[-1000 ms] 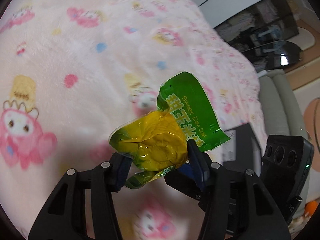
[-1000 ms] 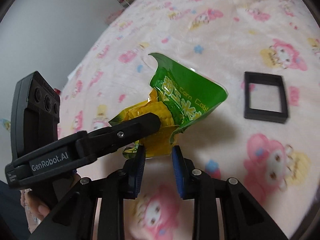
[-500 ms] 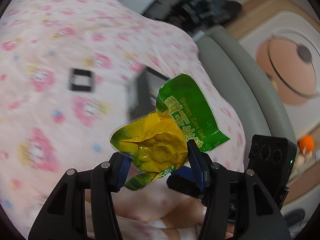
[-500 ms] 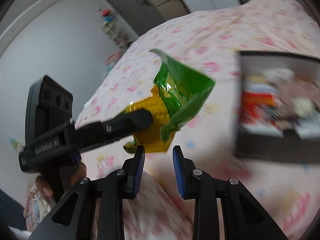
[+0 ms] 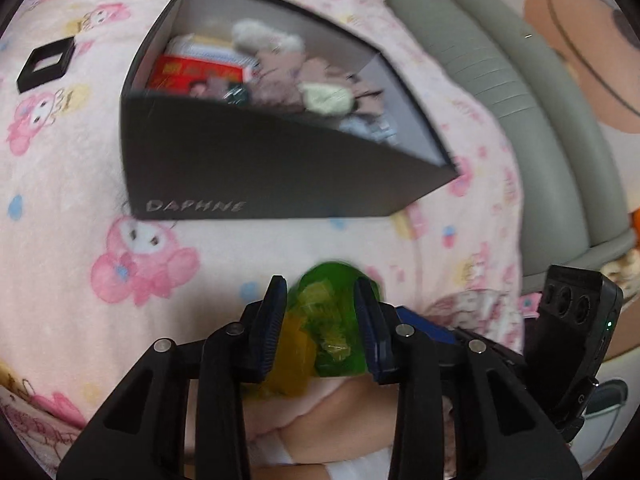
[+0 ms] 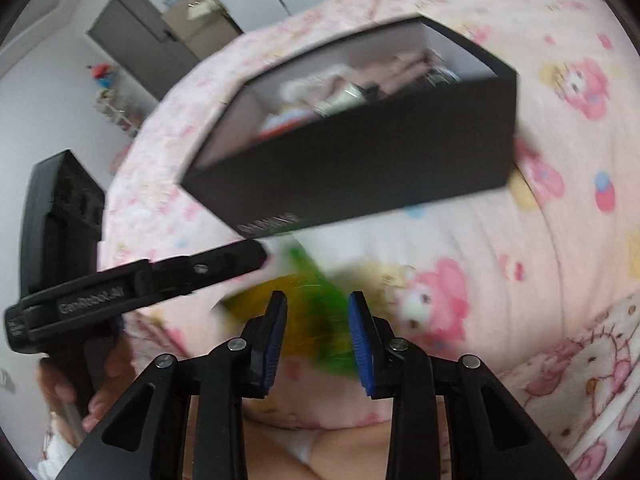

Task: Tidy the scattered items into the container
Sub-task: 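Lift the snack bag with the left gripper toward the box wall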

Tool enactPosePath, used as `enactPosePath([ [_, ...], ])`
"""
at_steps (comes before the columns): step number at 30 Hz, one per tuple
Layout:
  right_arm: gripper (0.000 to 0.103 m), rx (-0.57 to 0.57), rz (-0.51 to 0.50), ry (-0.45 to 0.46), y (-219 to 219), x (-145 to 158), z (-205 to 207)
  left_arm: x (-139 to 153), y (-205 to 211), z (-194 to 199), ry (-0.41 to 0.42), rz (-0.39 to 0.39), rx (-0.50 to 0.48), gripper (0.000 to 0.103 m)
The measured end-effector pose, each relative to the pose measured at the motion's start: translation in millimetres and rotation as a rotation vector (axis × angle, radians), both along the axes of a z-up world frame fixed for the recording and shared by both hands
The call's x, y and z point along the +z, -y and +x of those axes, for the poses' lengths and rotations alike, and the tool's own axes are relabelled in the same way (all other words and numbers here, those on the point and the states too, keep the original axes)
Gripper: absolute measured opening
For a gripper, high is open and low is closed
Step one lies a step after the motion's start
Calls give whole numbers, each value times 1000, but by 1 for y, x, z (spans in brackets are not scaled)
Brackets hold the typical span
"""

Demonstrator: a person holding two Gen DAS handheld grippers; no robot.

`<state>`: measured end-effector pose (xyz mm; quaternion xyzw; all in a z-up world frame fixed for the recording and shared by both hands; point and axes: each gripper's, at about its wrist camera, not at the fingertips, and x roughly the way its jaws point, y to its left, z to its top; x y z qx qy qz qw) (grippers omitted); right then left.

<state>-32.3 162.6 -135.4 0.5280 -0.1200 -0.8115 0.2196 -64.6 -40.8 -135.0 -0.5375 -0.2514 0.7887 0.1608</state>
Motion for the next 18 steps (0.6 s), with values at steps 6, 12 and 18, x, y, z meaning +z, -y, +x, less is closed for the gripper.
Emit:
enactPosePath([
  [6,28,8,-7,127,3,-38,-4,-15,11,5,61,-24,47,34],
  [12,33,31,-68,149,6,-35,12,-13,22,7,73,-14,98,40],
  [18,29,57,-105,196,22,-62,8,-21,24,7,144,-35,113,41],
])
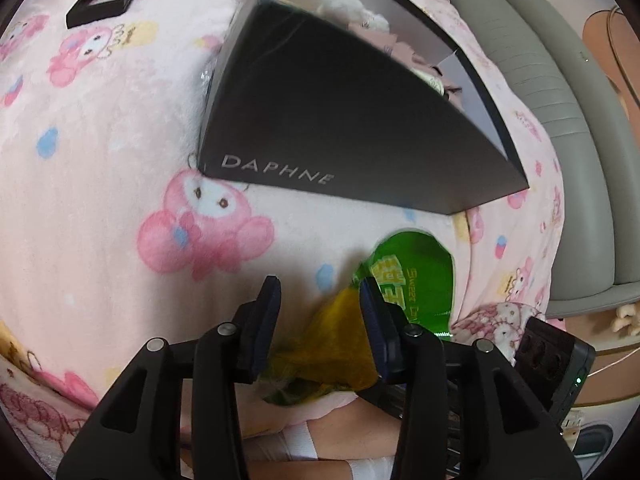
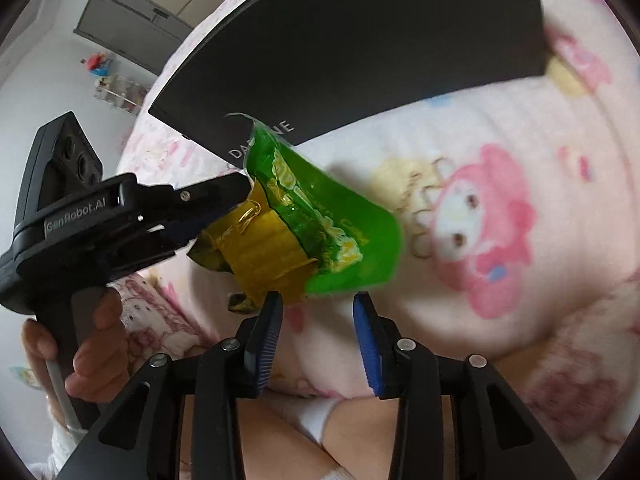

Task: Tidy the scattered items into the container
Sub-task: 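Lift the snack bag with the left gripper toward the box wall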

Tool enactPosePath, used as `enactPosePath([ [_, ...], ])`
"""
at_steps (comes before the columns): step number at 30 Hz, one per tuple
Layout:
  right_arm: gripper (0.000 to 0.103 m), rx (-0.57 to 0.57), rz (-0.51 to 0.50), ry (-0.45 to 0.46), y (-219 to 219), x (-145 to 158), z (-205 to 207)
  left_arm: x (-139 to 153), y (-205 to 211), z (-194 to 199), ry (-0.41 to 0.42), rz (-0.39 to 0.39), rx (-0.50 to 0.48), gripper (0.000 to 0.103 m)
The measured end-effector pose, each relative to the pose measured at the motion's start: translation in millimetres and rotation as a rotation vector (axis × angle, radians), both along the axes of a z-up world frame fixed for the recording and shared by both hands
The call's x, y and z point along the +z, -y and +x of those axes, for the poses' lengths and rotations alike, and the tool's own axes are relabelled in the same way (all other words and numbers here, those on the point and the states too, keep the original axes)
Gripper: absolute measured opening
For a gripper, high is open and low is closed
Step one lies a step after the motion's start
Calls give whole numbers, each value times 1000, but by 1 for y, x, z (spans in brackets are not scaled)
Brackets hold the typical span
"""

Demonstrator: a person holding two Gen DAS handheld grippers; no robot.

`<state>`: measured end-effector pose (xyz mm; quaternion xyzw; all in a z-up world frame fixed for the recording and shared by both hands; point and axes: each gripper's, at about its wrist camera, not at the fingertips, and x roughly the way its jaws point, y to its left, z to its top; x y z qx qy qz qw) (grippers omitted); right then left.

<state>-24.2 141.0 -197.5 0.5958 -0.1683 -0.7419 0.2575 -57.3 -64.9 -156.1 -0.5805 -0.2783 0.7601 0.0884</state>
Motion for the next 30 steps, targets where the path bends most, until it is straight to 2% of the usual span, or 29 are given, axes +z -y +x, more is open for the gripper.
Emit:
enactPosePath([
  [2,17,-4,14,-10,3,-2,-1,1,0,1,3,6,-1,42],
  [4,14,-14,31,-35,3,3,-5,0,1,1,11,30,-3,43],
  [7,12,-76,22,-116,-5,22,-14,-2,-3,2,32,117,-44,43],
  [11,13,-135,30,-189,-16,42,-23,3,-2,6,19,73,-26,43],
  [17,15,-73,-14,-79,-9,23,-12,1,16,13,45,99,75,43],
  [22,19,52,24,-10,10,-4,-6,3,25,22,63,149,95,43],
  [25,19,42,17,-11,13,-11,-7,4,22,29,85,148,61,48],
  [27,19,23,-14,0,10,-15,-10,3,13,33,100,117,19,58],
  [30,19,-4,-46,19,9,-21,-16,4,-1,31,104,65,-37,63],
])
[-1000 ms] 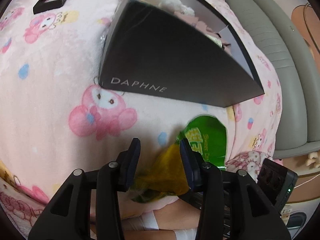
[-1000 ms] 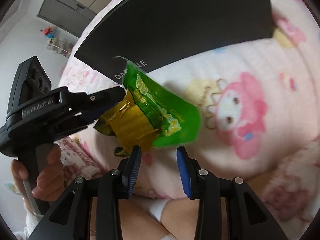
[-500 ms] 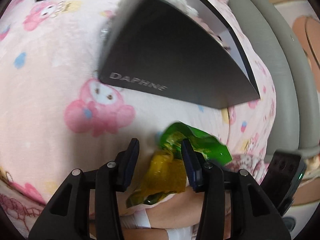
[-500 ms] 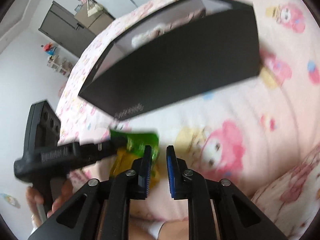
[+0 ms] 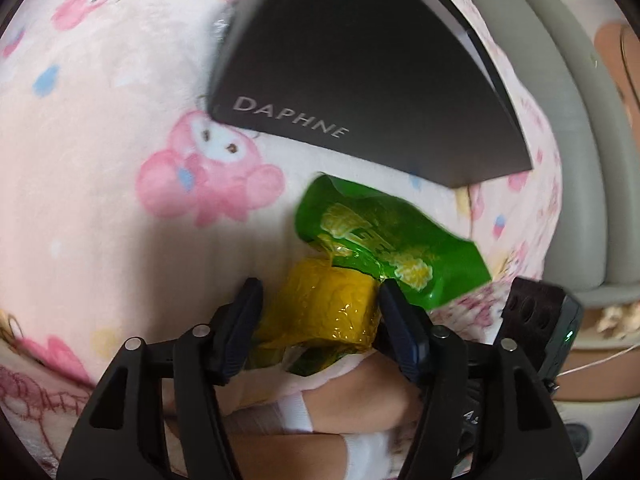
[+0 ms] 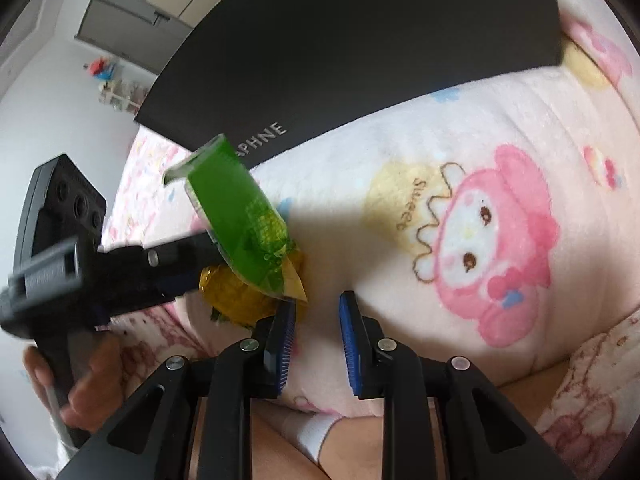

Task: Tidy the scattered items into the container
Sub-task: 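Lift the snack bag with the left gripper toward the box wall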

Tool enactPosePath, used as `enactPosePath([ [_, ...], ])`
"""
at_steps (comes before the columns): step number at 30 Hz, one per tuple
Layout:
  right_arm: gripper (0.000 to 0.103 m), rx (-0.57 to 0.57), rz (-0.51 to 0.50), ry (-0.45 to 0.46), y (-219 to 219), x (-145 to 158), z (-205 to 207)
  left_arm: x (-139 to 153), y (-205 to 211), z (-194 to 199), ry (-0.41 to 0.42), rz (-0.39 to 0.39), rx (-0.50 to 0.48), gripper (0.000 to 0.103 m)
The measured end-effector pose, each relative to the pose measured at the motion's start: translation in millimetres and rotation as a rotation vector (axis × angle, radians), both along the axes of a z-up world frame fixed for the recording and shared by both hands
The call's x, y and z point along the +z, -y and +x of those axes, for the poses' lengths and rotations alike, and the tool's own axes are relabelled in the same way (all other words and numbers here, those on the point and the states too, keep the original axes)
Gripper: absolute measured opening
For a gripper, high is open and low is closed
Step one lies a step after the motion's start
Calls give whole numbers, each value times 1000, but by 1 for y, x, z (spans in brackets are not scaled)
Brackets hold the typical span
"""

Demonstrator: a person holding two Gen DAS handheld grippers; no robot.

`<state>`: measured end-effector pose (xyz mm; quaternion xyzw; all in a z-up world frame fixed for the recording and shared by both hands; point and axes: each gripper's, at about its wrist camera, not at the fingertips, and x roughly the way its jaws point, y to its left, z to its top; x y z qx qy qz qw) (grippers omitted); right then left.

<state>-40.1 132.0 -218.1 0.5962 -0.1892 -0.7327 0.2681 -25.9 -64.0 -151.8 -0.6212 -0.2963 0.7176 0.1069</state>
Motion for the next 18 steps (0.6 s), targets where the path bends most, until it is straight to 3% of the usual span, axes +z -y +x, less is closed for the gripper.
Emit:
enactPosePath([
  [5,19,-18,-46,4,-9,-3,1,4,-9,0,-16,-11,-43,65],
  [13,18,-37,41,-70,-11,16,7,34,-13,14,-164,56,-79,42],
  [14,18,-44,46,-82,-12,20,7,35,-4,-5,-179,64,-82,41],
  [18,18,-57,-43,-105,-17,34,5,30,-5,-15,-170,34,-104,40],
])
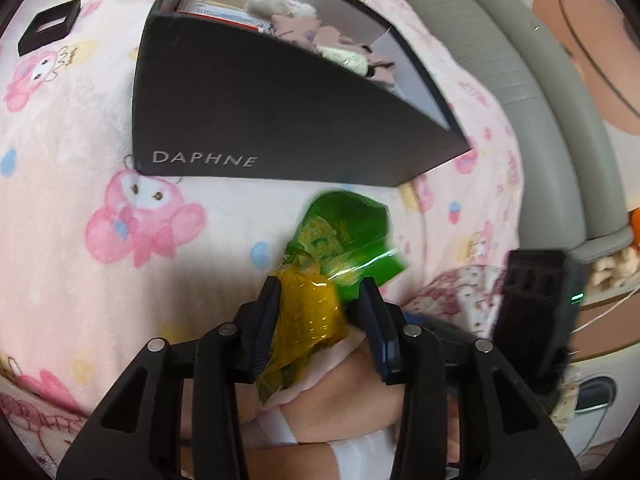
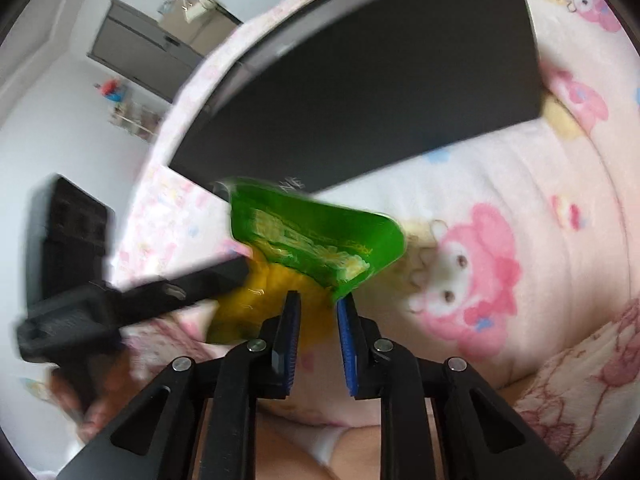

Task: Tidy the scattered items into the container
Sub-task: 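Lift the snack bag with the left gripper toward the box wall, then lower the snack bag into the box and open the left gripper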

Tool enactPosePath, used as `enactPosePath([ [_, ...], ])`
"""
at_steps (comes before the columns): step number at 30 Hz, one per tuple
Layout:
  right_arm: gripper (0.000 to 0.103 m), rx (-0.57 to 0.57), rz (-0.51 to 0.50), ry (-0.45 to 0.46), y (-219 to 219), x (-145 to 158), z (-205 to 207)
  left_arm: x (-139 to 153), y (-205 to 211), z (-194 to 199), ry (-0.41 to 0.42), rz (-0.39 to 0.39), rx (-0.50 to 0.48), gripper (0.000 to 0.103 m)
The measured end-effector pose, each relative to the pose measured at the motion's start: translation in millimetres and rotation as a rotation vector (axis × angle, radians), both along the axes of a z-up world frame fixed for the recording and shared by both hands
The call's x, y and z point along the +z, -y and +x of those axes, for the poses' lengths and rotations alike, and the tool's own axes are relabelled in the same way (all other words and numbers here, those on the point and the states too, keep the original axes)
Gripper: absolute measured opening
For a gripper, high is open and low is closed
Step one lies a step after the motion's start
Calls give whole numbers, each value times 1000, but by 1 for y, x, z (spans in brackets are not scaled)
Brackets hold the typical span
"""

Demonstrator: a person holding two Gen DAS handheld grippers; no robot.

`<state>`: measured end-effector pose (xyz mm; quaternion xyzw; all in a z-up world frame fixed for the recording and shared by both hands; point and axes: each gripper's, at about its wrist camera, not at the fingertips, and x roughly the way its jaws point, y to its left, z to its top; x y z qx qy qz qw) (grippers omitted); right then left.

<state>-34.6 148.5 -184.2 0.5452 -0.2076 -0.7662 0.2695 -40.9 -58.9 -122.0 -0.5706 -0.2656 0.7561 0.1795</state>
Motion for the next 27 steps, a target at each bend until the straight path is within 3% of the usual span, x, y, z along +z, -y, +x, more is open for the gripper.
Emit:
enactPosePath([
  [3,20,24,72,-8,8,-4,-2,-11,3,-6,55,-14,23,39],
  [6,23,19,-14,46,4,-13,-3,-24,15,1,93,-30,64,40],
  [11,47,52,-31,97,1,-20,-4,-31,32,2,137,-13,101,49],
  [16,51,68,-177,168,8,-42,-5,-34,35,3,160,13,78,51],
  [22,40,61,-148,95,7,-30,0,-19,28,10,79,22,26,51],
  [27,35,45,-109,19,-2,7,6,9,30,12,-11,69,7,45],
])
